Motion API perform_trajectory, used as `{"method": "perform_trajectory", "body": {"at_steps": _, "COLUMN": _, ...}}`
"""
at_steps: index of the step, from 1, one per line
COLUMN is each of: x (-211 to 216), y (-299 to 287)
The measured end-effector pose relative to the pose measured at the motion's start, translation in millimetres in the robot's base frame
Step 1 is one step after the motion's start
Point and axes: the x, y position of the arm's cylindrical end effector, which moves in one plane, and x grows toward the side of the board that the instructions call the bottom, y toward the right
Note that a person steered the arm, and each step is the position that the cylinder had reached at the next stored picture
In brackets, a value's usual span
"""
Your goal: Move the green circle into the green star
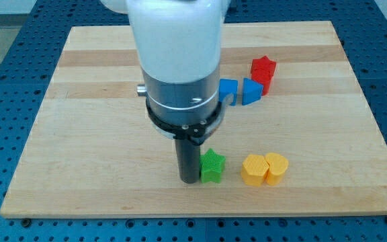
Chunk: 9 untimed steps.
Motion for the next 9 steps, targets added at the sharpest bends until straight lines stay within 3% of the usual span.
{"method": "perform_trajectory", "body": {"at_steps": 2, "x": 19.9, "y": -19.1}}
{"method": "perform_trajectory", "body": {"at_steps": 3, "x": -5.4, "y": -83.1}}
{"method": "perform_trajectory", "body": {"at_steps": 6, "x": -265.1, "y": -125.0}}
{"method": "perform_trajectory", "body": {"at_steps": 7, "x": -306.7, "y": -79.8}}
{"method": "perform_trajectory", "body": {"at_steps": 8, "x": -315.3, "y": 15.6}}
{"method": "perform_trajectory", "body": {"at_steps": 9, "x": -294.0, "y": 43.9}}
